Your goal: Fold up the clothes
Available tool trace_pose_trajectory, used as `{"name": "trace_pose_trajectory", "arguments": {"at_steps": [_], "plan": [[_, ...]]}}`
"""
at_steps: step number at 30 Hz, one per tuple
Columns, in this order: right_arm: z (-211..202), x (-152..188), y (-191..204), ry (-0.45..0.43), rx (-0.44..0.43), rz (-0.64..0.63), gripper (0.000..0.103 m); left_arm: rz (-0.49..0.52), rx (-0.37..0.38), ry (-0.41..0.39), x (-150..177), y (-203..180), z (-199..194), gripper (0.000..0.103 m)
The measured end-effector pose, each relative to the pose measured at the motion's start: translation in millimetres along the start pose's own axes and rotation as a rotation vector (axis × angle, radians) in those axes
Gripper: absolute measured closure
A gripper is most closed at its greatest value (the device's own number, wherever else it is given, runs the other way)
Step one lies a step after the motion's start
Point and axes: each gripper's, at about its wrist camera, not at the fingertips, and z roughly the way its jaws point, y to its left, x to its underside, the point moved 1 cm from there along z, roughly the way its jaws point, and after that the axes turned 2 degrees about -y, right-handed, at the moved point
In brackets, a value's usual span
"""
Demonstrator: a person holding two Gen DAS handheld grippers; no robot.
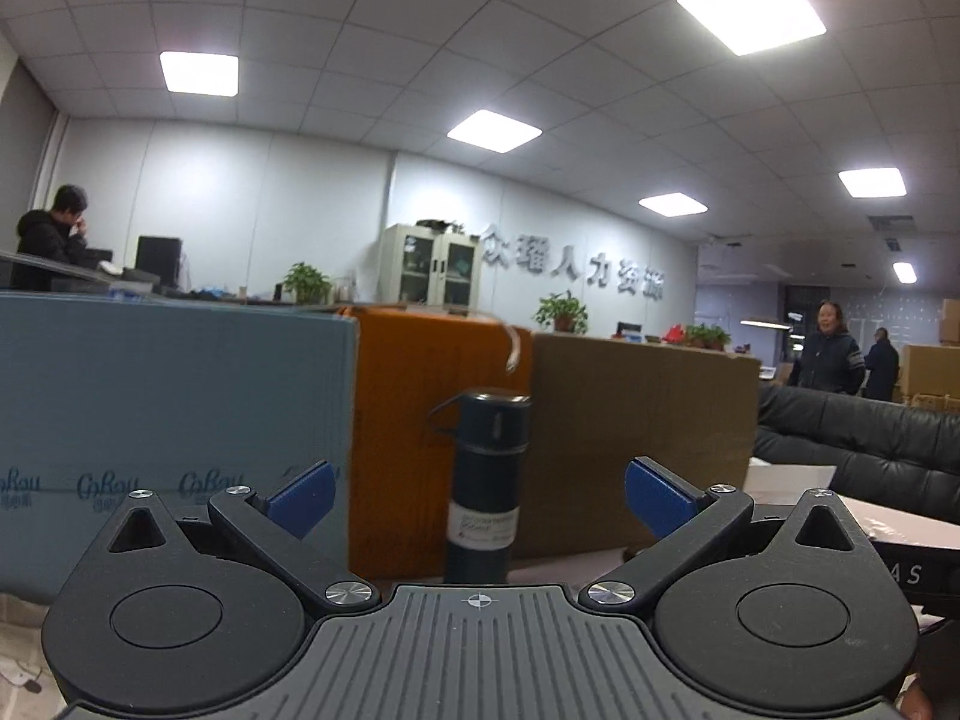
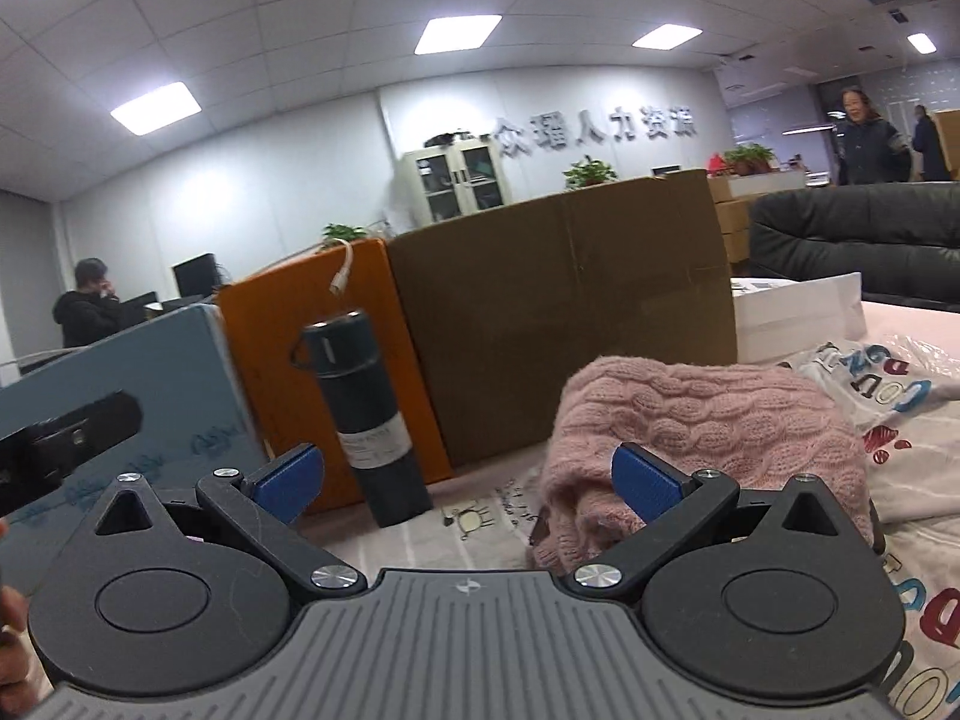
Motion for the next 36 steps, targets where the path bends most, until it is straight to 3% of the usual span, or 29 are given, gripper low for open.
{"name": "trace_pose_trajectory", "arguments": {"at_steps": [6, 16, 36], "plan": [[12.2, 12.2, -2.5, -0.021, 0.062, -0.014, 0.0, 0.013, -0.057, 0.057, 16.1, 11.1, 7.4, 0.0], [8.3, 26.0, -9.1, -0.007, 0.018, -0.039, 0.0, 0.073, -0.095, 0.09, 25.9, -3.9, 2.0, 0.0], [9.0, 38.1, -11.7, -0.02, 0.068, -0.097, 0.0, 0.121, -0.055, 0.128, 46.0, -20.3, 10.7, 0.0]]}}
